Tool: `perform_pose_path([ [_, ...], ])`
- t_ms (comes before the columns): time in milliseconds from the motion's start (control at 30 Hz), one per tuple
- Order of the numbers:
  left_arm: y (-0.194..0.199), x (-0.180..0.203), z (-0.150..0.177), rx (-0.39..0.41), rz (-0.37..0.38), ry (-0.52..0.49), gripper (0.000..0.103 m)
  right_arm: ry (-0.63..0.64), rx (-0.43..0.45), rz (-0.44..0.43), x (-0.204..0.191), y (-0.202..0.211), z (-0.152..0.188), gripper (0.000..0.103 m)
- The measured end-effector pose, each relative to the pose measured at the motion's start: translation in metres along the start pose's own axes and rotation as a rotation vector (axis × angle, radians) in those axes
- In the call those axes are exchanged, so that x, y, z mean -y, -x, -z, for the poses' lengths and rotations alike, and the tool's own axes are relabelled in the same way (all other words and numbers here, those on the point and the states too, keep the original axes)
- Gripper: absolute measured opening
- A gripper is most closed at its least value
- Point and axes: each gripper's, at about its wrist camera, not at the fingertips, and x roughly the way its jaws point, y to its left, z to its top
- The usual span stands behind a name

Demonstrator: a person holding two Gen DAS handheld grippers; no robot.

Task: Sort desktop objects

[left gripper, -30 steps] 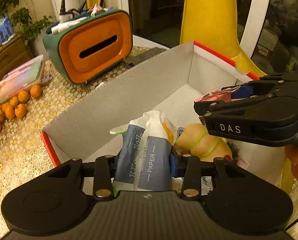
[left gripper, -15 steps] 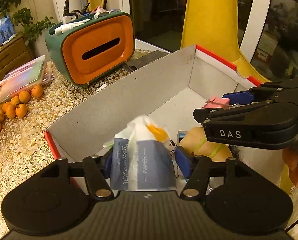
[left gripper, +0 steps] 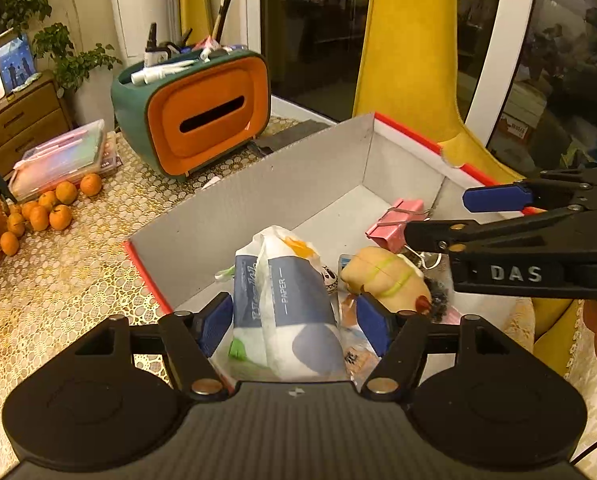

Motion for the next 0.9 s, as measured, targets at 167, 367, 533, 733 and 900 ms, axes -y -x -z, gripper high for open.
perform_pose_path([
  [167, 0.026, 0.002, 0.007, 0.031, 0.023, 0.011, 0.068, -0.005, 0.029, -0.027, -0.003, 0.029, 0.008, 0.065],
  [367, 0.057, 0.006, 0.021, 0.086, 0.03, 0.015, 0.068, 0.003, 0.049, -0.054, -0.012, 0.057, 0.019, 0.065],
  [533, 0.076, 0.006, 0.034, 0.096, 0.044, 0.024, 0.068, 0.01, 0.075, -0.068, -0.021, 0.08, 0.029, 0.068],
  [733, 0.093, 0.004, 0.049, 0.124, 0.035, 0.034, 0.075, 0.014, 0.108, -0.082, -0.03, 0.099, 0.038, 0.073],
  [900, 0.106, -0.001, 0.061, 0.144, 0.016, 0.042, 0.083, 0.015, 0.129, -0.102, -0.035, 0.112, 0.046, 0.077],
])
